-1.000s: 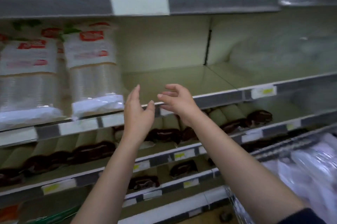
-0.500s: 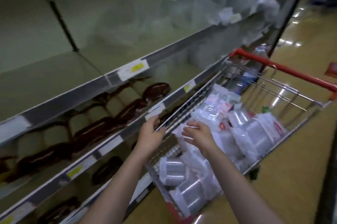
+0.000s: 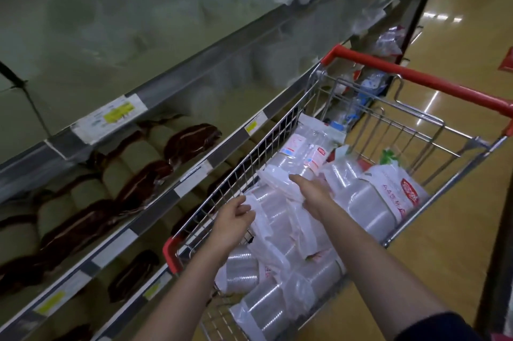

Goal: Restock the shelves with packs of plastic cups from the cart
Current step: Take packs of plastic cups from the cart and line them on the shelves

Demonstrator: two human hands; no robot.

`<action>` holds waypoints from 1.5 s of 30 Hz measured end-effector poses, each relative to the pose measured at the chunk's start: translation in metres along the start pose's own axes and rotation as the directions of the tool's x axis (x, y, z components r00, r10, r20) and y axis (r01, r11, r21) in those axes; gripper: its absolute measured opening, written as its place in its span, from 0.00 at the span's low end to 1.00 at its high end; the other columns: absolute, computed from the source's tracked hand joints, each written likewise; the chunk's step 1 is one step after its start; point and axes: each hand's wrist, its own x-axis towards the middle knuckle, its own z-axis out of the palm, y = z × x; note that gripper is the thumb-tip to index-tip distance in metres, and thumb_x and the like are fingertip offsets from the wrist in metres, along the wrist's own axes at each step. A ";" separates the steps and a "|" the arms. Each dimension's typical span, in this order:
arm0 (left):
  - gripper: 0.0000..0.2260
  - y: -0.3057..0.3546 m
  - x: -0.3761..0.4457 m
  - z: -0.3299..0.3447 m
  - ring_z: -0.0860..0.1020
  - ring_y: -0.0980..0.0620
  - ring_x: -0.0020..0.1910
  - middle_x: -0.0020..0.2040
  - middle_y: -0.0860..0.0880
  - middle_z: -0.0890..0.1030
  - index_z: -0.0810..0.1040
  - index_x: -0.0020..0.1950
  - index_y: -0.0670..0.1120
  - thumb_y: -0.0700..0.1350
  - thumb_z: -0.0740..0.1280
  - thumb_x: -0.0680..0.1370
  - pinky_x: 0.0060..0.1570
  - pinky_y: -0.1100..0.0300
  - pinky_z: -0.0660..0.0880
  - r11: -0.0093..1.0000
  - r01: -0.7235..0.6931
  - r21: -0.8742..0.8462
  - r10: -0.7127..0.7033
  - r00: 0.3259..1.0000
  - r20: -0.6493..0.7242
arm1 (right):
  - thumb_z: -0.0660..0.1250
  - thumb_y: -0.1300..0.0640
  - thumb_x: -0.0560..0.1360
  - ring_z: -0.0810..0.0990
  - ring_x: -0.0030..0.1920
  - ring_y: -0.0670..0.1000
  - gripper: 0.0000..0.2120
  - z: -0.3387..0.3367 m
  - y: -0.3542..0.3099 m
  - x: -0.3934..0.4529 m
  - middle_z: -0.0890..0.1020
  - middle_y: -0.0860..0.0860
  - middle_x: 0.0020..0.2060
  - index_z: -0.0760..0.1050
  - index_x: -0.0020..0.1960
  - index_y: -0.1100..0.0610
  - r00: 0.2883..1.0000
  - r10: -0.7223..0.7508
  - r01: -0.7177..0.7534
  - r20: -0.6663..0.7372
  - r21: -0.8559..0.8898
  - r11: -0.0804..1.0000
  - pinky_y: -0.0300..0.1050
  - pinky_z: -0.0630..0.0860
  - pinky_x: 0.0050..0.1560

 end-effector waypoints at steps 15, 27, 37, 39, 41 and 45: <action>0.21 0.000 0.009 -0.029 0.75 0.53 0.57 0.62 0.48 0.75 0.66 0.71 0.44 0.40 0.63 0.78 0.48 0.66 0.73 0.999 0.004 -0.034 -0.007 0.996 -0.088 | 0.78 0.57 0.65 0.80 0.54 0.62 0.42 0.015 0.014 0.061 0.75 0.59 0.62 0.60 0.71 0.61 0.996 0.079 -0.072 -0.043 0.144 0.987 0.56 0.81 0.40; 0.25 0.013 -0.001 -0.048 0.74 0.49 0.64 0.66 0.48 0.74 0.68 0.70 0.49 0.54 0.66 0.74 0.63 0.47 0.73 0.974 -0.204 0.101 0.223 0.945 -0.239 | 0.73 0.63 0.69 0.82 0.45 0.55 0.22 0.009 0.039 -0.086 0.82 0.58 0.50 0.71 0.61 0.62 0.956 -0.120 0.095 0.268 0.102 0.990 0.43 0.77 0.38; 0.43 0.043 -0.074 -0.101 0.81 0.52 0.55 0.58 0.47 0.79 0.65 0.68 0.48 0.47 0.81 0.57 0.56 0.53 0.79 0.864 -0.450 -0.227 0.338 0.851 -0.402 | 0.73 0.53 0.63 0.78 0.56 0.41 0.29 0.087 -0.006 -0.180 0.74 0.48 0.58 0.62 0.57 0.41 0.479 -0.562 0.670 0.674 0.133 0.730 0.37 0.77 0.51; 0.36 0.043 -0.098 -0.131 0.81 0.54 0.54 0.56 0.49 0.81 0.70 0.64 0.48 0.41 0.81 0.60 0.54 0.57 0.80 0.858 -0.486 -0.166 0.358 0.798 -0.485 | 0.69 0.47 0.65 0.77 0.58 0.47 0.18 0.106 -0.009 -0.189 0.78 0.46 0.55 0.70 0.53 0.36 0.418 -0.585 0.696 0.695 0.169 0.698 0.44 0.76 0.57; 0.32 0.037 -0.118 -0.158 0.82 0.54 0.52 0.55 0.50 0.82 0.72 0.61 0.48 0.42 0.80 0.60 0.52 0.56 0.80 0.867 -0.484 -0.118 0.362 0.775 -0.518 | 0.69 0.48 0.66 0.79 0.55 0.49 0.13 0.124 -0.015 -0.193 0.81 0.45 0.51 0.75 0.50 0.42 0.395 -0.625 0.716 0.673 0.201 0.669 0.48 0.77 0.57; 0.21 0.017 -0.155 -0.209 0.82 0.47 0.47 0.50 0.44 0.83 0.77 0.56 0.42 0.39 0.72 0.63 0.52 0.49 0.79 0.801 -0.501 -0.328 0.271 0.791 -0.548 | 0.77 0.58 0.66 0.77 0.57 0.50 0.28 0.168 -0.041 -0.197 0.77 0.48 0.56 0.68 0.61 0.52 0.411 -0.539 0.665 0.735 0.162 0.729 0.42 0.77 0.55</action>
